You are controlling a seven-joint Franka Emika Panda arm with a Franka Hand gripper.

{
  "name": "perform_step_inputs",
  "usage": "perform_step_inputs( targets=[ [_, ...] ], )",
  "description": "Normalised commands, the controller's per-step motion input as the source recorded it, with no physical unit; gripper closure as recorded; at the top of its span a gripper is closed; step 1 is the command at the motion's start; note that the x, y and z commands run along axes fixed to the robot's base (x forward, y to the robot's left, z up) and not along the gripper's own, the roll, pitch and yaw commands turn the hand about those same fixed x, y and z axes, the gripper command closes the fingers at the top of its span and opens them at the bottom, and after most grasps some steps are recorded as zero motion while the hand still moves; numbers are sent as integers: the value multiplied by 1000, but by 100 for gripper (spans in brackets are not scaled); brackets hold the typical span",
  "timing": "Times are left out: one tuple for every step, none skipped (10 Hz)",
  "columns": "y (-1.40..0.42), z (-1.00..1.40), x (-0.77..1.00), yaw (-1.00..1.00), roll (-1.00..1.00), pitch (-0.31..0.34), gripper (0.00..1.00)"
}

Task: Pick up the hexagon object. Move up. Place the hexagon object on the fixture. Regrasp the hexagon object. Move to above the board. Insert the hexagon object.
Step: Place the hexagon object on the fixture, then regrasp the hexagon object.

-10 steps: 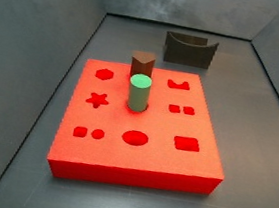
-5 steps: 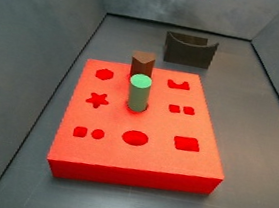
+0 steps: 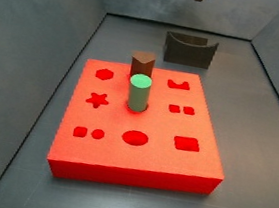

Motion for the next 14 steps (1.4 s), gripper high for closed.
perform_step_inputs(
  targets=[
    [142, -1000, 135, -140, -1000, 256, 100],
    [142, -1000, 154, -182, -984, 270, 100],
    [137, -1000, 173, -207, -836, 233, 100],
    [139, -1000, 188, -234, -677, 179, 100],
    [143, -1000, 196, -248, -464, 116, 100],
    [144, -1000, 204, -247, -309, 73, 100],
    [137, -1000, 210, -236, -241, 44, 100],
    [126, -880, 181, -198, -175, -13, 100],
    [113, -745, 162, -182, -170, -28, 100],
    [85, -499, 134, -142, -161, -47, 100],
    [67, -331, 114, -113, -154, -57, 100],
    [0, 0, 0, 0, 0, 0, 0],
    [0, 1000, 0, 63, -12, 44, 0],
    [2, 1000, -5, 61, -8, 48, 0]
  ],
)
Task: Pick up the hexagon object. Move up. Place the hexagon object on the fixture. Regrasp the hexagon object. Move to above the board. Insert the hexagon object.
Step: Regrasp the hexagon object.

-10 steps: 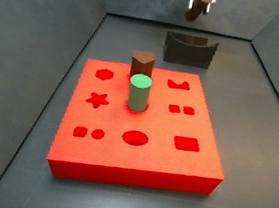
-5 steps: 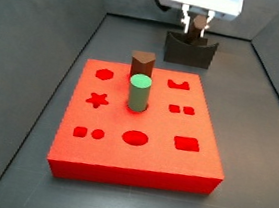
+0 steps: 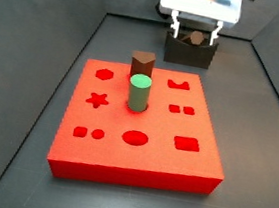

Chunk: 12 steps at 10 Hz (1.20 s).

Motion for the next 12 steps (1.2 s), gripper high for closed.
perform_step_inputs(
  targets=[
    [2, 1000, -23, 43, 12, 63, 0],
    [0, 1000, -24, 24, 28, 76, 0],
    [1, 1000, -26, 14, 35, 84, 0],
    [5, 927, -33, -6, 42, 100, 0],
    [7, 749, -27, -21, 48, 100, 0],
    [6, 509, -25, -37, 44, 91, 0],
    [4, 325, -26, -48, 43, 79, 0],
    [-855, 1000, -105, 0, 1000, 44, 0],
    [-847, 933, -102, 0, 1000, 42, 0],
    [-693, 746, -116, 0, 1000, 28, 0],
    [-543, 561, -125, -1, 1000, 19, 0],
    [-335, 288, -91, -1, 1000, 14, 0]
  ],
)
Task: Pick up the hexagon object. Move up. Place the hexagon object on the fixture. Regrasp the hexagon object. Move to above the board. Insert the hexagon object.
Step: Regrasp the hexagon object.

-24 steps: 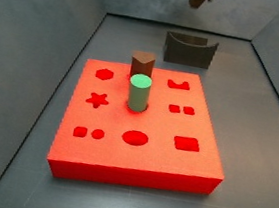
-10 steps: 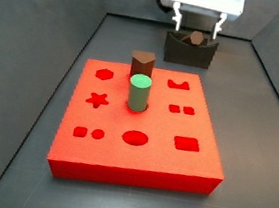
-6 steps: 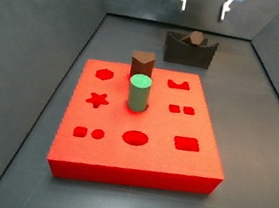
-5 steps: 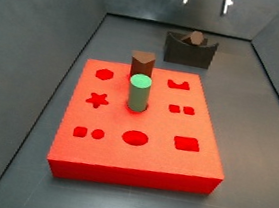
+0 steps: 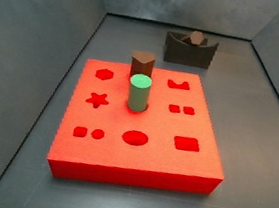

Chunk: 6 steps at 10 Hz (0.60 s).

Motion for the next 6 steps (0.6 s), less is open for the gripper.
perform_step_inputs(
  targets=[
    [-220, 144, -72, -1, 1000, 12, 0],
    [-56, 31, -31, -1, 1000, 11, 0],
    [-34, 39, -21, -1, 1000, 11, 0],
    [-39, 28, -33, 0, 1000, 6, 0],
    [-35, 19, -37, 0, 1000, 2, 0],
    [-27, 14, -46, 1, 1000, -5, 0]
  ],
)
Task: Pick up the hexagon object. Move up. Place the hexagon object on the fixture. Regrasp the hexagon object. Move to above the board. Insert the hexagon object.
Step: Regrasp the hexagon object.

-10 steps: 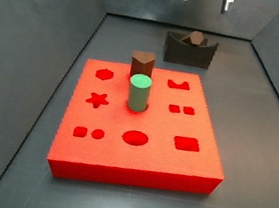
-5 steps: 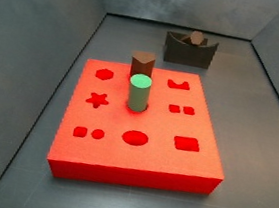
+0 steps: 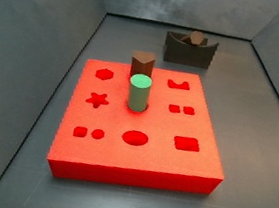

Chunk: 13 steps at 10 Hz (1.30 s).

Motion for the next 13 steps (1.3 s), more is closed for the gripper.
perform_step_inputs(
  targets=[
    [-28, 10, -47, 2, 1000, -11, 0],
    [-25, 6, -49, 3, 1000, -20, 0],
    [-24, 7, -48, 3, 1000, -24, 0],
    [-21, 11, -47, 4, 1000, -33, 0],
    [-21, 12, -43, 5, 1000, -40, 0],
    [-19, 9, -42, 6, 1000, -46, 0],
    [-18, 8, -43, 7, 1000, -46, 0],
    [-17, 16, -37, 7, 1000, -46, 0],
    [-17, 20, -28, 7, 1000, -43, 0],
    [-21, 13, -14, 6, 1000, -40, 0],
    [-19, -4, 7, 6, 1000, -33, 0],
    [-21, -10, 15, 5, 1000, -23, 0],
    [-22, -9, 24, 6, 1000, -11, 0]
  ],
)
